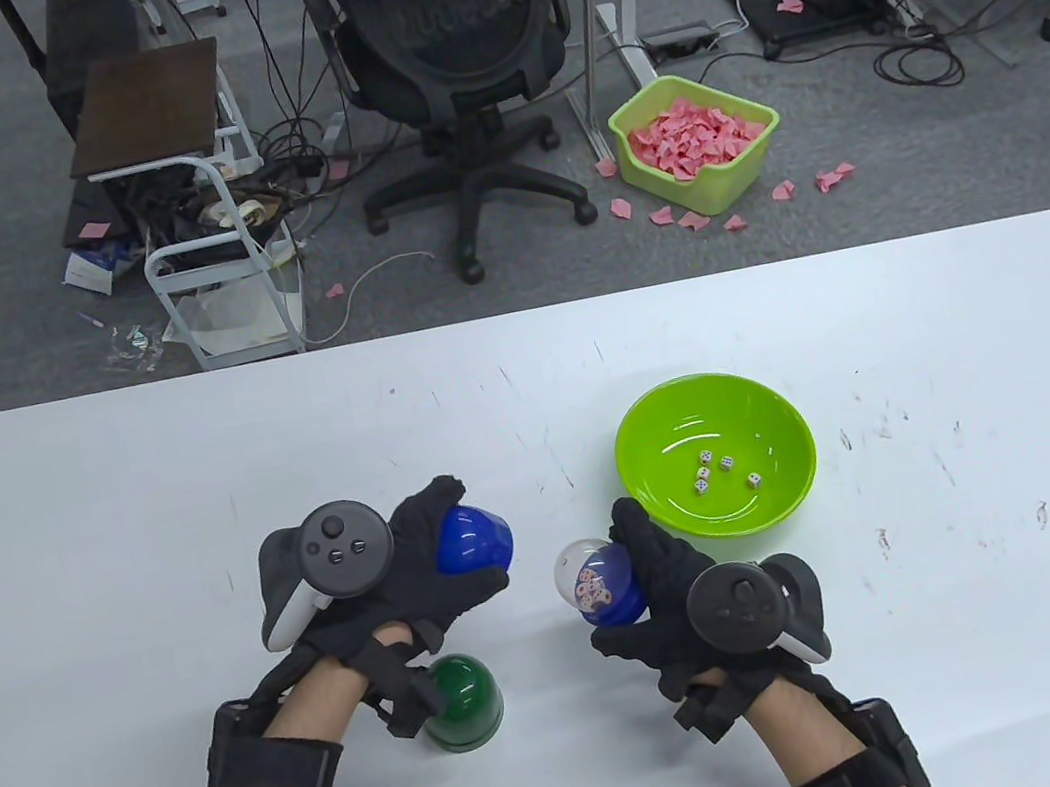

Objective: Pour dice into bowl

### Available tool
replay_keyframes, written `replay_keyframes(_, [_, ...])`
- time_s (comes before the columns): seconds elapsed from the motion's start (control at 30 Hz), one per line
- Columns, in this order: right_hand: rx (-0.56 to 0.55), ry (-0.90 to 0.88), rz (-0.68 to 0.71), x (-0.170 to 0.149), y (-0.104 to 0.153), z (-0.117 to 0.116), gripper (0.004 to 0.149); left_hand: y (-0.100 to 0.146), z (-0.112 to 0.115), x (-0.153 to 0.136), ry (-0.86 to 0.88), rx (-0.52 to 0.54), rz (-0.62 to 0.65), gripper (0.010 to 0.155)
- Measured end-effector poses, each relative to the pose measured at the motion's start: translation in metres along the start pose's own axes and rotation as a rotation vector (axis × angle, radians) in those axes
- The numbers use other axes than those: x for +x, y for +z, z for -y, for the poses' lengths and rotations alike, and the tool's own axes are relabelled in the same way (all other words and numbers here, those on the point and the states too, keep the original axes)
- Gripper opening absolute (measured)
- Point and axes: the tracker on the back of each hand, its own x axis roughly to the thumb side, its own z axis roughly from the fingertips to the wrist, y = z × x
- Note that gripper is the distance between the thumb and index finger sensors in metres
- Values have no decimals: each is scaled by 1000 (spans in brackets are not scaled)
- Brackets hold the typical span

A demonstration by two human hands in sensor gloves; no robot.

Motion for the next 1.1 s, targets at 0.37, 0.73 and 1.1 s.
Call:
replay_keyframes(0.37, [5,12,-5,-1,0,0,111,-2,8,-71,-209,7,-249,97])
replay_keyframes(0.73, [10,25,-8,-2,0,1,110,1,33,-107,-374,-54,-346,94])
replay_keyframes(1.1, [11,27,-9,-2,0,1,109,2,46,-115,-415,-112,-373,94])
